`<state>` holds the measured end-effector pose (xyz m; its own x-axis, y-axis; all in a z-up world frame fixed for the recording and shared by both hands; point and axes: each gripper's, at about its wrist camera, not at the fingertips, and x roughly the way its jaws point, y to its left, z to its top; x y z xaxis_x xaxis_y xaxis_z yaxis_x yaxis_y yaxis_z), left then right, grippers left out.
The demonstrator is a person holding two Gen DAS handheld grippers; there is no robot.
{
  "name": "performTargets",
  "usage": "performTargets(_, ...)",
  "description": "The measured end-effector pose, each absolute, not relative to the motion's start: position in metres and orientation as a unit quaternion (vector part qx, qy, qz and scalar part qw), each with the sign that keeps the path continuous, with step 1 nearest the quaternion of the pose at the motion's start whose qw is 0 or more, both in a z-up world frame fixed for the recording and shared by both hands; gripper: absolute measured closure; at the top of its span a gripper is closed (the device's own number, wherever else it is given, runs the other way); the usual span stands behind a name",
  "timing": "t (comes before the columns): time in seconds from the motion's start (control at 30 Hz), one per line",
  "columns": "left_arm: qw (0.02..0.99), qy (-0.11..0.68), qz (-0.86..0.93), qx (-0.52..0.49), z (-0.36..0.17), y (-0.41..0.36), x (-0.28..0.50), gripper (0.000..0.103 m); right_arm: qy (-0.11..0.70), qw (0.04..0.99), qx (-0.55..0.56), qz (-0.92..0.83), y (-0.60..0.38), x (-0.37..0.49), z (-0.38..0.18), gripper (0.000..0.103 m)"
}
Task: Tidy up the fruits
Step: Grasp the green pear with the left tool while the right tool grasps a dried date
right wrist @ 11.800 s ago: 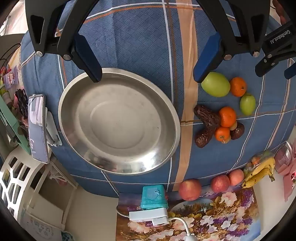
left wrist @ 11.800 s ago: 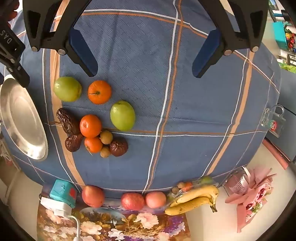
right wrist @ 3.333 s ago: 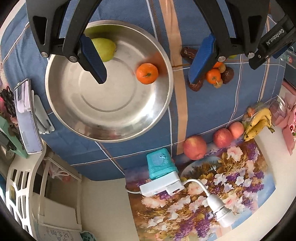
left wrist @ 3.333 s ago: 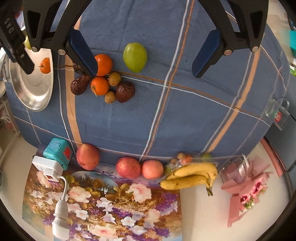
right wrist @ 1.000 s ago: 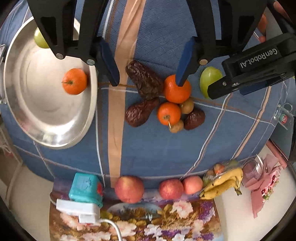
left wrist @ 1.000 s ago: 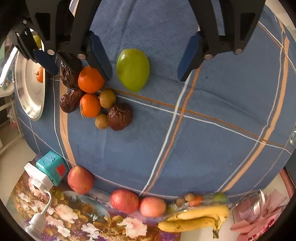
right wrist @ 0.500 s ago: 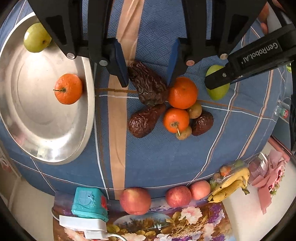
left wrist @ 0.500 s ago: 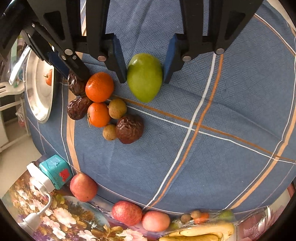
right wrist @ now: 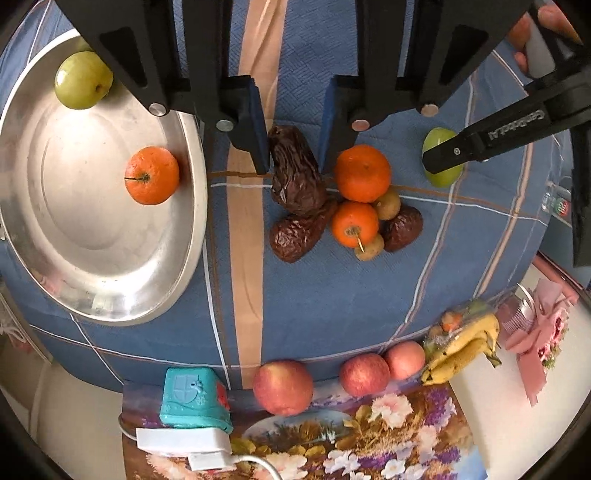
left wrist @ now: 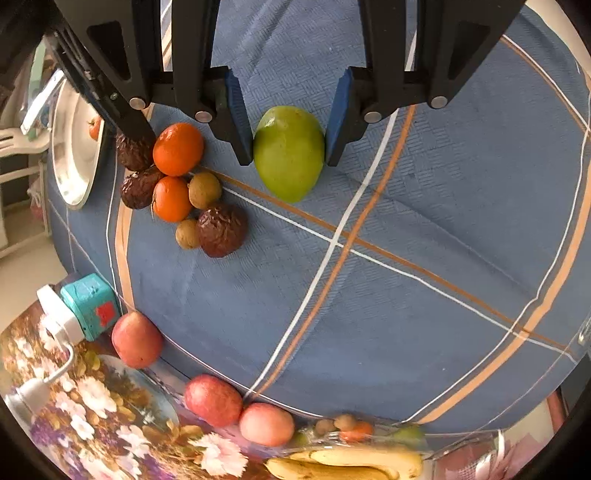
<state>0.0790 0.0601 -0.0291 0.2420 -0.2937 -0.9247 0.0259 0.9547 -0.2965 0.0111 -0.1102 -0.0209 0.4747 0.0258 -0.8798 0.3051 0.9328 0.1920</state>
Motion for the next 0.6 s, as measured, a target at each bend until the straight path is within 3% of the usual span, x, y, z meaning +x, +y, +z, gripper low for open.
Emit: performTargets(0.6,0.805,0.566,-0.117,-0.138,0.010,0.075,0.070,0.061,0.465,0.863,0.184,-0.067,-0.110,0.004,0.006,0.081)
